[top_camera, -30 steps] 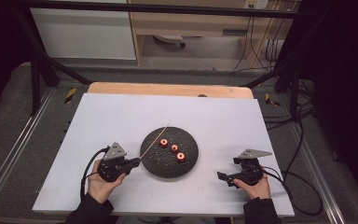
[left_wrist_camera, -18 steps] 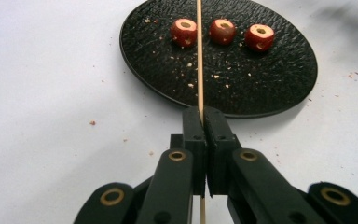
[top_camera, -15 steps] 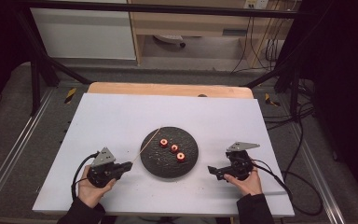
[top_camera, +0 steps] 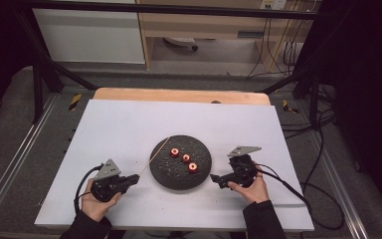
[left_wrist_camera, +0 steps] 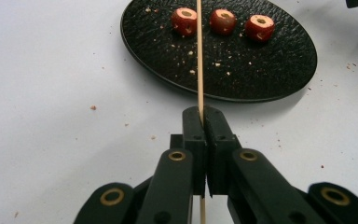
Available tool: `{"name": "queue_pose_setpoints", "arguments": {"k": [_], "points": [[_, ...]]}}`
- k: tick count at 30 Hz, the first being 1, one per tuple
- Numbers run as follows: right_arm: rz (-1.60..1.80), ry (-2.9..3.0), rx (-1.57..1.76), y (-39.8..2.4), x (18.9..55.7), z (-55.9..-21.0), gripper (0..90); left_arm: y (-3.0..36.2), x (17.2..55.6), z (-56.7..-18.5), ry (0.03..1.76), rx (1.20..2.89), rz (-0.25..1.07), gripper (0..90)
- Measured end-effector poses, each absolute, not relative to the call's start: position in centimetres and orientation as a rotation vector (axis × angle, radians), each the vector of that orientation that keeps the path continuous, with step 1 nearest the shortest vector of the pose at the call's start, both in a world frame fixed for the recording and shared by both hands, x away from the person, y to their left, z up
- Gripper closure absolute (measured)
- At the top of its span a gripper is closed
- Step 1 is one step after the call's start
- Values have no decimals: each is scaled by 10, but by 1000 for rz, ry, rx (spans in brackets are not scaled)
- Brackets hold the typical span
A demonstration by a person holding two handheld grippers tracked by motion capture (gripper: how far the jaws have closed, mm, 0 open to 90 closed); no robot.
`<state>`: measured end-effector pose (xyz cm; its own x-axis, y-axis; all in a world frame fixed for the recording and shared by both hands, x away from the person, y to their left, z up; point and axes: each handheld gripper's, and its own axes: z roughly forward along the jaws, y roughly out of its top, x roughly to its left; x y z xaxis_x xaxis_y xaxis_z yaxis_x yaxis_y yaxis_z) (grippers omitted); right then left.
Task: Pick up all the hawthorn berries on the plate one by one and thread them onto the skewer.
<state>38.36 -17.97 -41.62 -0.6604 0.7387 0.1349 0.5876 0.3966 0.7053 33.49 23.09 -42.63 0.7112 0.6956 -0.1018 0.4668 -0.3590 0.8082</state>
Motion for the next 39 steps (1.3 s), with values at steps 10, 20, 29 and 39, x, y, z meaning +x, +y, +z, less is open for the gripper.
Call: {"name": "queue_pose_setpoints", "arguments": {"k": [10,20,29,39], "points": [[1052,2516,1123,-146,402,-400,70,235,334,-426,890,2013,324,882],[931,2637,1065,-115,416,-389,180,235,333,-427,884,2020,327,883],[795,2748,1034,-97,429,-390,305,233,333,-428,876,2037,323,883],[708,2857,1037,-79,443,-396,432,233,334,-429,878,2047,318,883]]}}
